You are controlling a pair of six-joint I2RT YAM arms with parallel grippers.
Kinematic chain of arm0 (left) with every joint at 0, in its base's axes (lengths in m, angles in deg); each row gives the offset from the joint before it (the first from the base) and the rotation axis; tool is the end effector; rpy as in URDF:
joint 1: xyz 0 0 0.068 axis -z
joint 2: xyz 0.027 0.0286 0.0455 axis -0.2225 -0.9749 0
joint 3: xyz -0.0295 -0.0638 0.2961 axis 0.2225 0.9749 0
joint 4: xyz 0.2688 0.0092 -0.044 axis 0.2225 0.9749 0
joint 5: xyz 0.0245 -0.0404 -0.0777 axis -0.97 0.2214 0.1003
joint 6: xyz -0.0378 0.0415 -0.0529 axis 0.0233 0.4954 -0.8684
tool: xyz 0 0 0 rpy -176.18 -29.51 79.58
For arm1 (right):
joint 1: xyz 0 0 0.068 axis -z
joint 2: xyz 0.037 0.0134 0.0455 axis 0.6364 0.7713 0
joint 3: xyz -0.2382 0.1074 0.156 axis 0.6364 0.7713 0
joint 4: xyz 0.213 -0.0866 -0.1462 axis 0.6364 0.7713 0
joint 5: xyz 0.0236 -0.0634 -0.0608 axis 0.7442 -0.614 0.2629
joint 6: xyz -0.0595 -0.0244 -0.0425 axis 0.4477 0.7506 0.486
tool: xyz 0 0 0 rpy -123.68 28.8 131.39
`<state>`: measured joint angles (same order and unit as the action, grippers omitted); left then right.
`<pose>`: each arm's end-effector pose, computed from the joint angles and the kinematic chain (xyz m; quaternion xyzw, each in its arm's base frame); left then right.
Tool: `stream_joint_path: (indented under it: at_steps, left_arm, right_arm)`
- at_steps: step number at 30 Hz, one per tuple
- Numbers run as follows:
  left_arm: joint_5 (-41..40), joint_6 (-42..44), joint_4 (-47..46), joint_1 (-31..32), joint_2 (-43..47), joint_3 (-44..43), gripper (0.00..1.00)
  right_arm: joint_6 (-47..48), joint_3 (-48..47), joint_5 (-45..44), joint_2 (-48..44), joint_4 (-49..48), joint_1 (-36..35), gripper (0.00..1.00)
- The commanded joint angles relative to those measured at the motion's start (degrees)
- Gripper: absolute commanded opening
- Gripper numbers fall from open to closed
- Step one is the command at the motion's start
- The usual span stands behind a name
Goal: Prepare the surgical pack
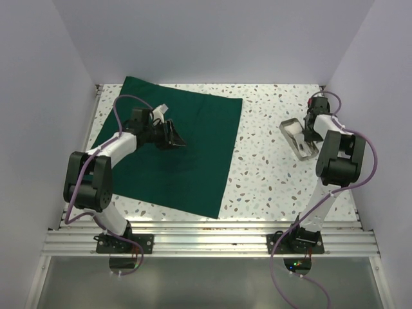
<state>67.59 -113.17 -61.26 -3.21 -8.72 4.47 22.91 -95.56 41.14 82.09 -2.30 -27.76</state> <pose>0.3658 -0.1035 0.2134 -0.0243 0.8884 -0.4003 0.2233 0.4436 -0.1138 0.1769 0.0830 0.9483 -0.1967 0.2349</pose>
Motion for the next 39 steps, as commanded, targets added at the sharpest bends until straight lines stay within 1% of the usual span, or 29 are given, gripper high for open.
stream_joint_path:
  at_steps: [1,8,10,12,13,15,16,18,23,25,29,31,32,35,39]
  left_arm:
    - [1.36,-0.71,-2.17,-0.60,-0.78,-0.68,0.53]
    - [1.09,-0.27,-1.12,-0.60,-0.96,-1.12,0.53]
    - [0.92,0.08,-0.59,-0.60,-0.96,-1.12,0.53]
    - [1.00,0.34,-0.15,-0.60,-1.05,-1.21,0.53]
    - [1.09,0.35,-0.06,-0.60,-1.13,-1.12,0.53]
    - [1.09,0.96,0.99,-0.60,-1.22,-1.64,0.53]
    - [0.83,1.22,1.52,-0.60,-1.22,-2.26,0.53]
    - [-0.05,2.45,3.36,-0.68,-1.22,-2.96,0.53]
    - [-2.33,3.60,6.79,-1.56,-1.31,-4.46,0.53]
    - [-2.94,3.86,9.95,-2.44,-1.66,-5.51,0.53]
    - [-9.87,4.21,16.62,-4.81,-0.44,-6.31,0.54]
    - [-12.52,4.13,17.78,-6.04,0.27,-6.04,0.54]
    - [-14.79,3.86,18.57,-6.66,0.88,-5.95,0.54]
    - [-17.53,3.16,19.97,-7.71,1.33,-5.69,0.54]
    - [-20.26,2.63,21.30,-8.42,2.38,-5.52,0.54]
  right_arm:
    - [1.03,-1.97,3.75,1.55,-0.84,0.71,0.32]
    - [1.48,-2.68,7.18,3.67,-1.37,0.71,0.26]
    - [1.48,-3.73,7.71,4.46,-0.41,0.71,0.20]
    - [0.77,-4.00,7.80,4.46,-0.23,0.71,0.18]
    - [0.60,-3.91,7.63,4.20,-0.05,0.71,0.14]
    - [0.25,-3.47,7.63,3.32,0.39,0.71,0.10]
    - [-0.02,-3.03,7.62,2.88,0.48,0.71,0.05]
    - [-0.89,-2.15,7.71,1.48,1.26,0.71,0.00]
    - [-4.40,-0.31,8.07,-2.48,2.76,0.54,0.00]
    - [-5.90,-0.65,8.32,-4.06,5.48,0.01,0.00]
    - [-9.50,-0.13,8.68,-8.97,7.59,-2.27,0.00]
    - [-11.17,-0.22,9.64,-10.48,9.09,-3.59,0.00]
    - [-12.57,-0.83,10.34,-11.70,10.22,-4.55,0.00]
    - [-15.04,-1.88,11.40,-13.47,11.89,-7.10,0.00]
    - [-16.89,-3.82,12.45,-13.47,12.96,-16.41,0.00]
